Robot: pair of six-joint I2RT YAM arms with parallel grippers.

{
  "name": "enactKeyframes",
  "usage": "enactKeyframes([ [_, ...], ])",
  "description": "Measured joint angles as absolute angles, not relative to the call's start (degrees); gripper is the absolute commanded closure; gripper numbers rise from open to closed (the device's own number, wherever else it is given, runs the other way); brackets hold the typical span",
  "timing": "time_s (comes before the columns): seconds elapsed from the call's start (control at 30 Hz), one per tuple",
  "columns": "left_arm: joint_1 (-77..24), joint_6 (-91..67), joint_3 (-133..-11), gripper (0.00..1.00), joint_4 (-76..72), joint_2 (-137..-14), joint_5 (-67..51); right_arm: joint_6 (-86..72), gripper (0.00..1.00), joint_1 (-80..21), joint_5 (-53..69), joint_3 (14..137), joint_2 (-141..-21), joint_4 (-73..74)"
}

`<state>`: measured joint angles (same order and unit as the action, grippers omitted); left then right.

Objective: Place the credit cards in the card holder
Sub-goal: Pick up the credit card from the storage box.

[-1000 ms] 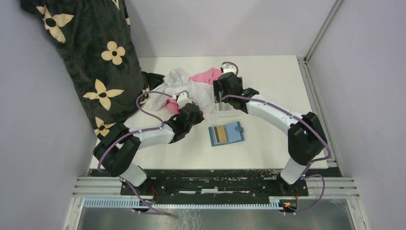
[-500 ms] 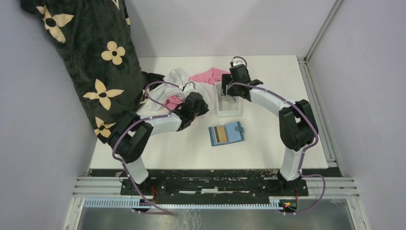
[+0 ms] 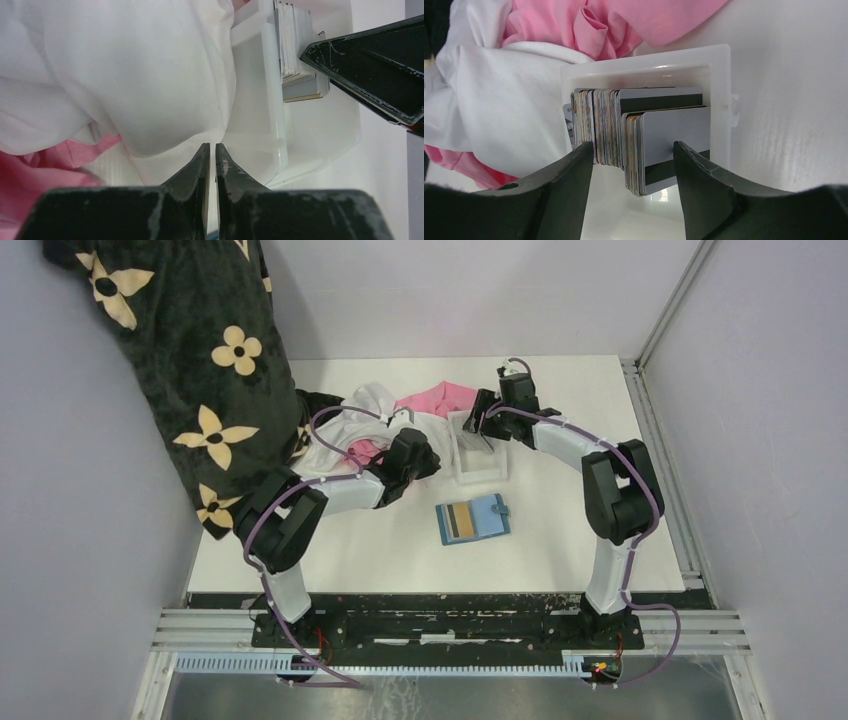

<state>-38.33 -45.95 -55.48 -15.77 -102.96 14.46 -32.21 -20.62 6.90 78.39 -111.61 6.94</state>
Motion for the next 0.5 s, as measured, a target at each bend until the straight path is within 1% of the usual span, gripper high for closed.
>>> enactKeyframes([
  [0.07,-38.3,-46.0,-56.1,0.85,-15.8,-103.3,14.2,-33.2,0.39,-20.3,8.0,77.9,-111.6,5.8],
  [0.17,-38.3,-46.0,-57.0,0.86,-15.7,-103.9,13.3,-34.5,0.41,-20.0,9.1,77.1,-111.6,4.4],
  [0.4,-38.3,-46.0,-59.9,0.86,-15.7,-105.7,11.4,-36.2,0.48,-20.0,10.5,75.8,-110.8,3.5],
  [0.5,-38.3,-46.0,-60.5,0.86,-15.7,-106.1,10.8,-36.6,0.54,-20.0,10.7,75.5,-110.2,3.5],
])
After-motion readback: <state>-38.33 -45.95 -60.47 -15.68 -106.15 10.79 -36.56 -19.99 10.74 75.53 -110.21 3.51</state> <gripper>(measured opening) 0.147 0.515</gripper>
